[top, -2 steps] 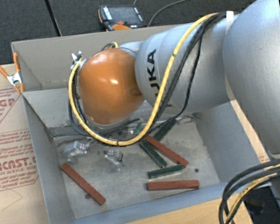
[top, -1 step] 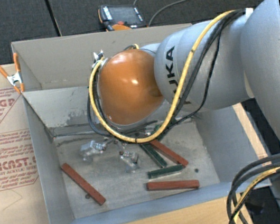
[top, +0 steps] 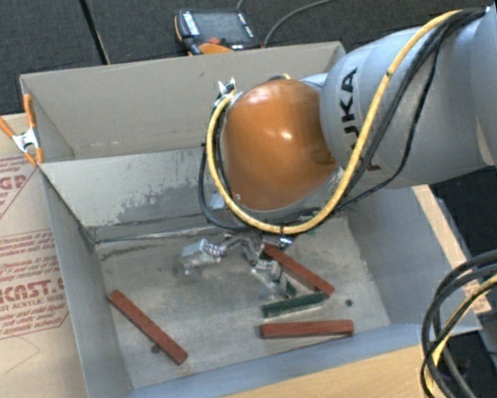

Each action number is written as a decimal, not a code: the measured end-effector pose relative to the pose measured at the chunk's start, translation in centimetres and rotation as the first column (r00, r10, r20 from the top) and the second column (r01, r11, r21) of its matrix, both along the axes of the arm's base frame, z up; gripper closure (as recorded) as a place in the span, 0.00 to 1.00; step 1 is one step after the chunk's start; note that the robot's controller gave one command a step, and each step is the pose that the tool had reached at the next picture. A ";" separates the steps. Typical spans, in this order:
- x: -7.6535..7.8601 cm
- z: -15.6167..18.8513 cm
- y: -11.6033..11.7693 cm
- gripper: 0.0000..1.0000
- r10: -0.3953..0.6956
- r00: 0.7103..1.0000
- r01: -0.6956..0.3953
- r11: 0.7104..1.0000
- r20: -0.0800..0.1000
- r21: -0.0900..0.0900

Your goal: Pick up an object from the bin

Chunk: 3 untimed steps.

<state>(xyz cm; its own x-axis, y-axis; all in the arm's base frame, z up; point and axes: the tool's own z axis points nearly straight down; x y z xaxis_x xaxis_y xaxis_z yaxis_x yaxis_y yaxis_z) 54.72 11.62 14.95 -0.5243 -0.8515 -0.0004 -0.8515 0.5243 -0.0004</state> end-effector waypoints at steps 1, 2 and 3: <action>-3.5 -0.1 -4.7 0.00 -0.013 1.000 0.013 1.000 -0.003 -0.001; -4.2 2.6 -9.4 0.00 0.080 0.997 -0.080 0.997 0.002 0.000; -4.6 -6.1 -8.7 0.00 0.212 0.977 -0.212 0.977 -0.007 0.004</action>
Offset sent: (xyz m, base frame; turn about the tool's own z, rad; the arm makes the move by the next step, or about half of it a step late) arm -0.0335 -0.0450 -0.0001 0.0074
